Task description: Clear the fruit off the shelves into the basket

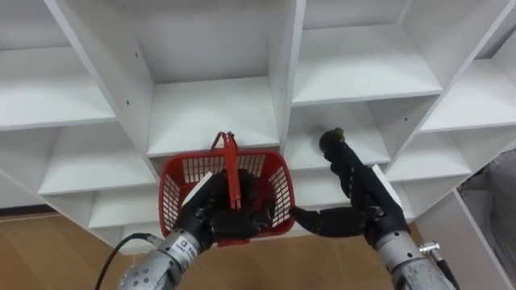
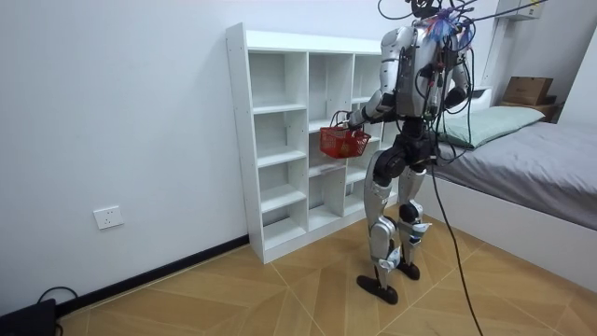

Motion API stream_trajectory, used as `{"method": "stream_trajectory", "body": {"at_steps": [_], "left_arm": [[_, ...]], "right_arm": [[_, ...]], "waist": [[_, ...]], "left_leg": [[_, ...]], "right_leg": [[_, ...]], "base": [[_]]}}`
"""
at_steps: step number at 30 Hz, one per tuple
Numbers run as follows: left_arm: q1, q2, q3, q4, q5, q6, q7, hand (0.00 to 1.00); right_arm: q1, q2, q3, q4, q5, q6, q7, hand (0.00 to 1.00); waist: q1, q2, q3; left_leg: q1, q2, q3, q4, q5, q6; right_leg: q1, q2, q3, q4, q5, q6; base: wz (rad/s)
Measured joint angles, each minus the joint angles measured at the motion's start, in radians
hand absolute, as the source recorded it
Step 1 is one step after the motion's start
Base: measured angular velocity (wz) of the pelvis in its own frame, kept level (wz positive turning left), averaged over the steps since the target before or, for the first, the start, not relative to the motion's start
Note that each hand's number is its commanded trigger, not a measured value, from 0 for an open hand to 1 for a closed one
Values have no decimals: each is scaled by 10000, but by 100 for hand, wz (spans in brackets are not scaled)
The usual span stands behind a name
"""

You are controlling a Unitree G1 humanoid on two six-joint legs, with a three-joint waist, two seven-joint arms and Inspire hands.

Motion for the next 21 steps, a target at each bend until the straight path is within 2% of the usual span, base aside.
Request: {"method": "stream_trajectory", "body": {"at_steps": [10, 17, 21], "left_arm": [[182, 194, 2, 0, -122, 0, 221, 100], [270, 379, 5, 0, -147, -19, 535, 100], [286, 395, 28, 0, -148, -20, 587, 100]], "right_arm": [[228, -17, -3, 163, 108, -6, -840, 0], [189, -54, -9, 682, -163, -85, -1645, 0], [172, -287, -27, 693, -400, -113, -1998, 0]], "waist": [[-23, -188, 24], [4, -214, 30], [48, -200, 27]], "left_leg": [[-8, -1, 85, -59, 0, -1], [-31, -2, 96, -58, 1, -2], [-95, 2, 96, -40, 1, -1]], "right_leg": [[-10, 5, 68, -11, -1, 1], [-27, 6, 70, -6, -3, 3], [-80, 6, 65, 6, -2, 2]], "base": [[0], [0], [0]]}}
